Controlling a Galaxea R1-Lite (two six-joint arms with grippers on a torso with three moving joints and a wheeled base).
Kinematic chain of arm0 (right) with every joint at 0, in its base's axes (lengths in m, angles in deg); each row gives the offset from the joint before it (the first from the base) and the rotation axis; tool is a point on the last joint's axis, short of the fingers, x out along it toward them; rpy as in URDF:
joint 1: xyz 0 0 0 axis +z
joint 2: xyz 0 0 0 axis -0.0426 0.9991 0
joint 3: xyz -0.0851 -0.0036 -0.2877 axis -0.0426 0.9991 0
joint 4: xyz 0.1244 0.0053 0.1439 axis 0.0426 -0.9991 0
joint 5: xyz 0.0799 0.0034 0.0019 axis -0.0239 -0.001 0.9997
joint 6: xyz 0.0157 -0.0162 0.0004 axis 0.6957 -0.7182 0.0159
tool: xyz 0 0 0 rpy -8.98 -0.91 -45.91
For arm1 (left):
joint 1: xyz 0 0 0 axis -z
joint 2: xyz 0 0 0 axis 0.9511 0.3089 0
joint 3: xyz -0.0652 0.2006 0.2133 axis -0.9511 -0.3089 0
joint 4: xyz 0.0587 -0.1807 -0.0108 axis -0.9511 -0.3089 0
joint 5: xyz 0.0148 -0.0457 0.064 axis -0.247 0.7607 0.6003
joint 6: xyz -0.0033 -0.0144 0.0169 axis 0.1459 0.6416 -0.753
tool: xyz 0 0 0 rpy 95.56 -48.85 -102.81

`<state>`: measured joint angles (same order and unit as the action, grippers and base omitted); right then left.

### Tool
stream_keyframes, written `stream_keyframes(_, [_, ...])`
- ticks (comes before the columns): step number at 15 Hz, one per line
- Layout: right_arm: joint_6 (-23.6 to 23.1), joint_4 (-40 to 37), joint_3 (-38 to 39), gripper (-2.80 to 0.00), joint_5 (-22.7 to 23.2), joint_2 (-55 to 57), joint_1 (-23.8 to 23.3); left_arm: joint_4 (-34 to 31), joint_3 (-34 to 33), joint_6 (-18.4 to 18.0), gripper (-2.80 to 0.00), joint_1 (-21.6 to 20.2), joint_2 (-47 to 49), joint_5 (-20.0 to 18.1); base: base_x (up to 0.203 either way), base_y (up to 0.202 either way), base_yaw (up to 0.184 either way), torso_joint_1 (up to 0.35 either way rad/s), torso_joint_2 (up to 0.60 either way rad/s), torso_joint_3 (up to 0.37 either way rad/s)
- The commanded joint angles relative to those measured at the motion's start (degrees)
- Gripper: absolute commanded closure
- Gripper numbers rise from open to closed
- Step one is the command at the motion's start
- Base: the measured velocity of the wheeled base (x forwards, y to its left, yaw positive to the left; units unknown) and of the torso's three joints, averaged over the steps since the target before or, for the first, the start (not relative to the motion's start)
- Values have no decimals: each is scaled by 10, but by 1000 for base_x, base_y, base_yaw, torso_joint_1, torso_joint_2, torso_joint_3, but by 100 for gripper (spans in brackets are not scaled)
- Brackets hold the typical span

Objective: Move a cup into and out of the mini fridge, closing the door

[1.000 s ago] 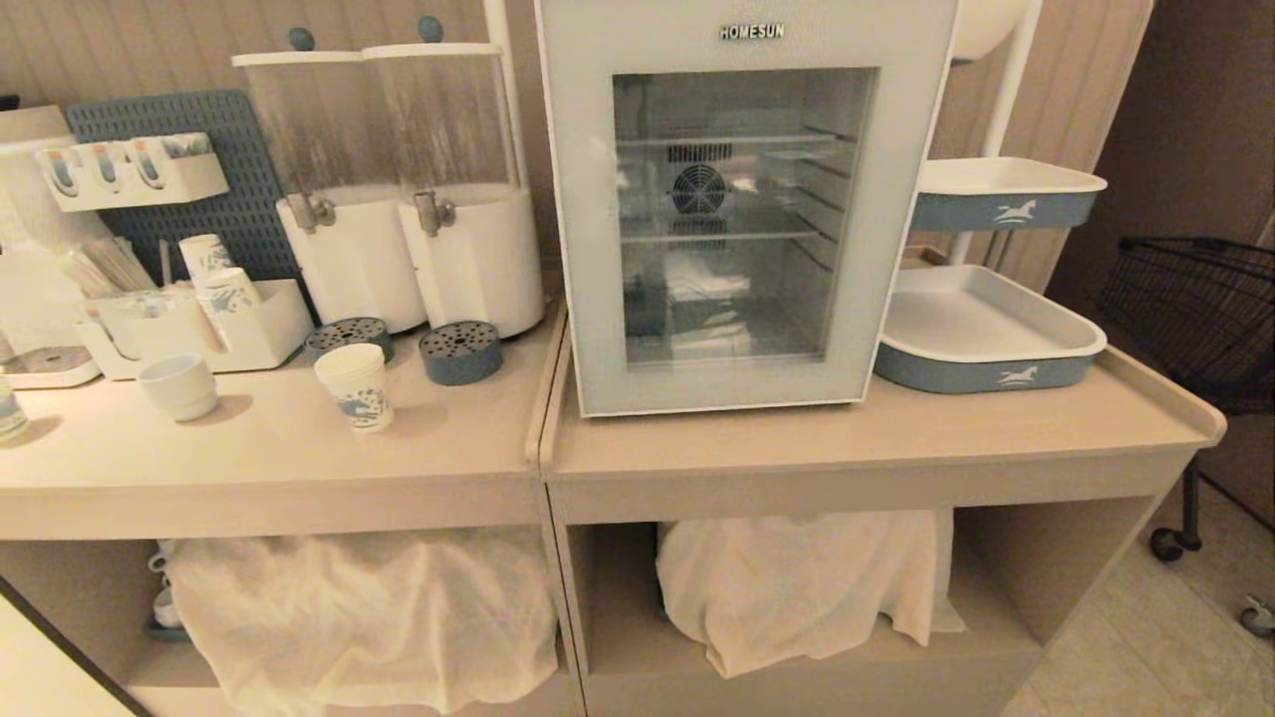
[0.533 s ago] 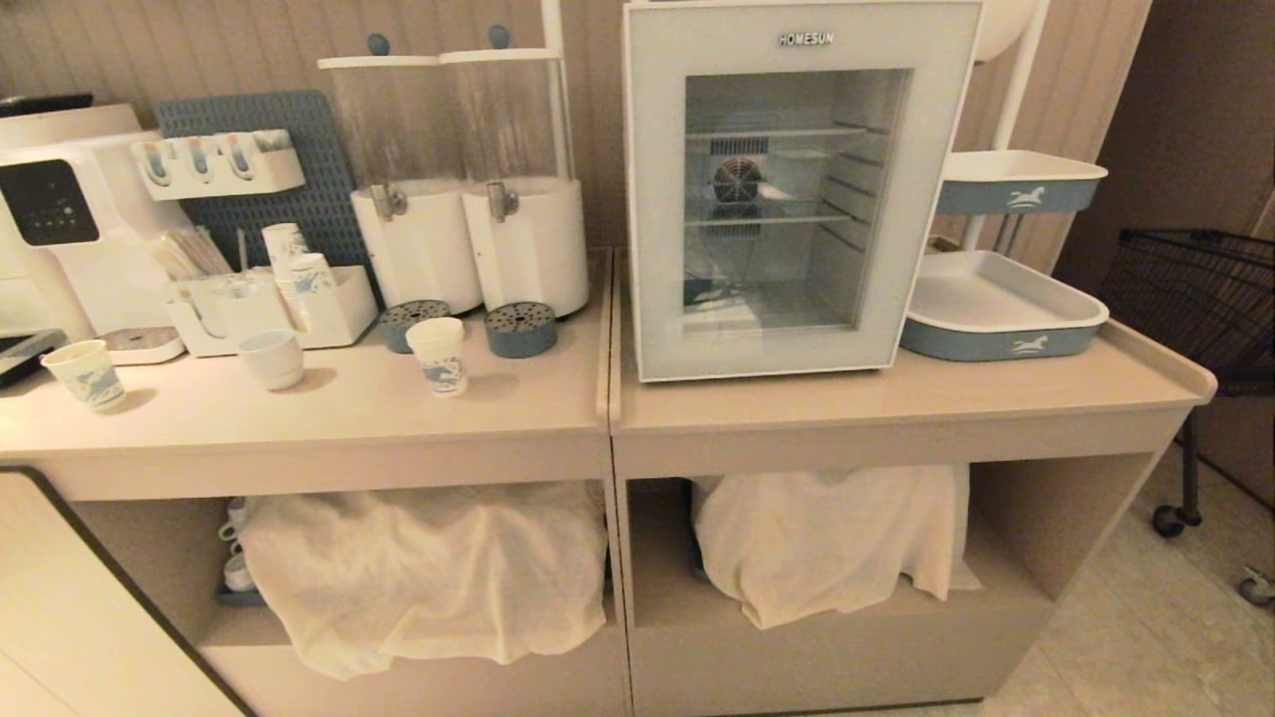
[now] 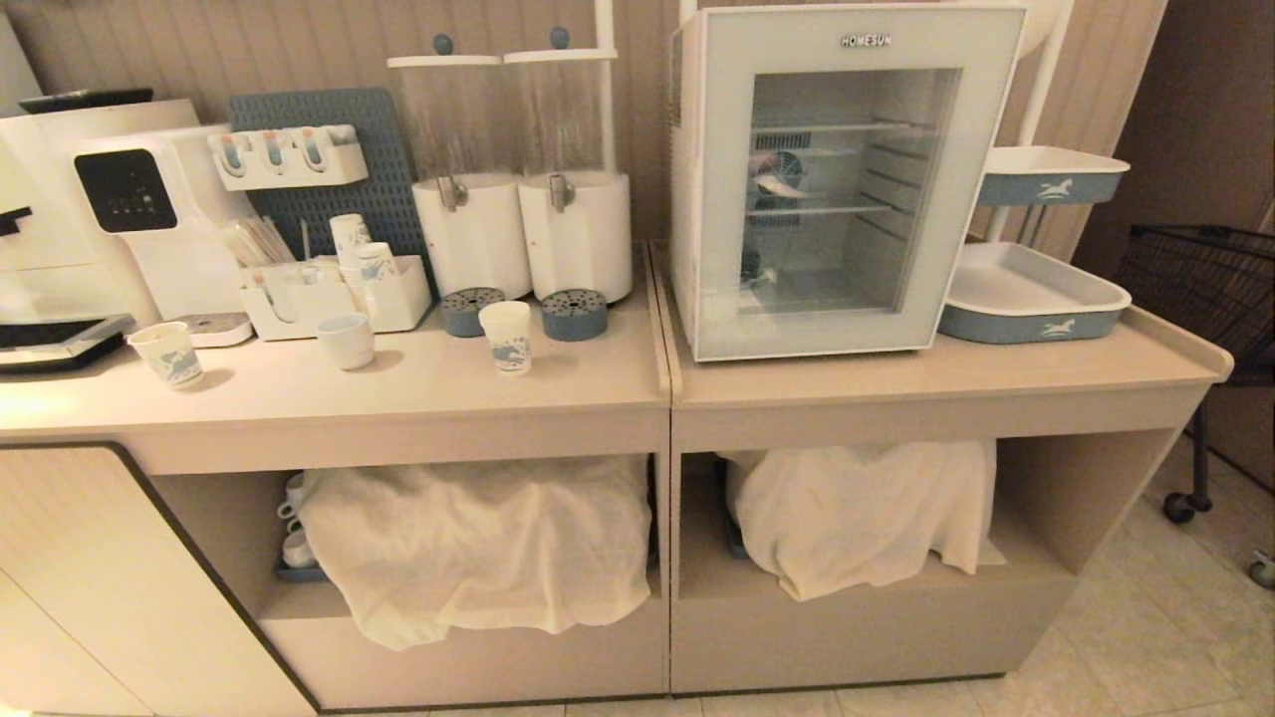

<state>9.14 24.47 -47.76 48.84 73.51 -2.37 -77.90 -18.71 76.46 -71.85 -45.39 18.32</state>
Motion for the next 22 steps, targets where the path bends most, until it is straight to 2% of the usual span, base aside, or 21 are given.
stream_keyframes(1, [0,0,0,0,0,0,0,0,-23,1,0,0,-2,0,0,179,4,-3,-6,3])
stream_keyframes(9, [1,0,0,0,0,0,0,0,-23,-1,0,0,-2,0,1,56,0,2,1,1])
stream_keyframes(22, [2,0,0,0,-1,1,0,0,-23,1,0,0,-2,0,0,191,-2,4,3,3])
